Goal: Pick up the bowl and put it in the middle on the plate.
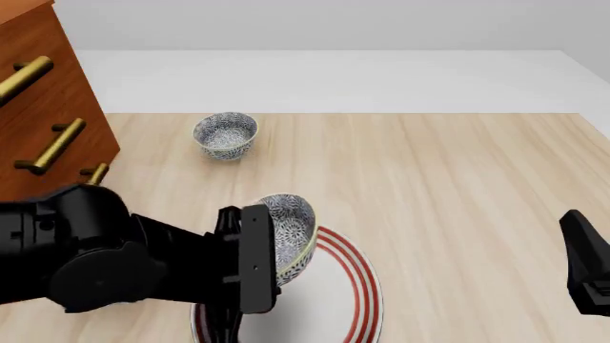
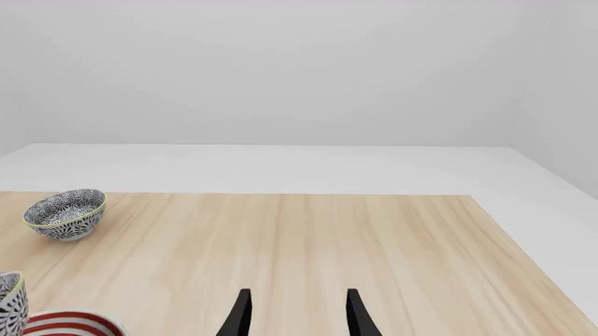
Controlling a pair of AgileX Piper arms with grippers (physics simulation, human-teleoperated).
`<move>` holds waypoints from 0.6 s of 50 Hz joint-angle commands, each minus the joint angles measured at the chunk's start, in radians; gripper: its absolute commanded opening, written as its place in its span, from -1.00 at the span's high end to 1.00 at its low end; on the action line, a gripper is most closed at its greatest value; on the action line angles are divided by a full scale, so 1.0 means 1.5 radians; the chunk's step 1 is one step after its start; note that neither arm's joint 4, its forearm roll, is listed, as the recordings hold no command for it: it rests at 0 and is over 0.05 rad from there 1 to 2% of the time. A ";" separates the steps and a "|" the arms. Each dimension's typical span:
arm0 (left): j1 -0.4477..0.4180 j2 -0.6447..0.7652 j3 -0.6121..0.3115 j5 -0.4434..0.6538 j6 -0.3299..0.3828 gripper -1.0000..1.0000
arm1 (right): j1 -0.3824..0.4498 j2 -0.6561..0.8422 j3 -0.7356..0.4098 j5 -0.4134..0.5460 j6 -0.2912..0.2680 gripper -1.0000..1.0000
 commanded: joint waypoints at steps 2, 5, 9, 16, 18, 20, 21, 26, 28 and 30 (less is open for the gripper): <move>-0.028 0.029 0.006 -0.024 -0.006 1.00 | 0.000 0.000 0.000 0.000 0.000 -1.00; -0.032 0.037 0.014 -0.033 -0.007 1.00 | 0.000 0.000 0.000 0.000 0.000 -1.00; -0.034 0.046 0.022 -0.042 -0.008 1.00 | 0.000 0.000 0.000 0.000 0.000 -1.00; -0.041 0.059 0.030 -0.051 -0.010 1.00 | 0.000 0.000 0.000 0.000 0.000 -1.00; -0.044 0.064 0.032 -0.055 -0.012 1.00 | 0.000 0.000 0.000 0.000 0.000 -1.00; -0.046 0.067 0.034 -0.060 -0.015 1.00 | 0.000 0.000 0.000 0.000 0.000 -1.00; -0.048 0.069 0.035 -0.062 -0.016 1.00 | 0.000 0.000 0.000 0.000 0.000 -1.00; -0.048 0.075 0.042 -0.074 -0.017 1.00 | 0.000 0.000 0.000 0.000 0.000 -1.00; -0.048 0.076 0.044 -0.077 -0.017 1.00 | 0.000 0.000 0.000 0.000 0.000 -1.00; -0.053 0.082 0.044 -0.080 -0.020 1.00 | 0.000 0.000 0.000 0.000 0.000 -1.00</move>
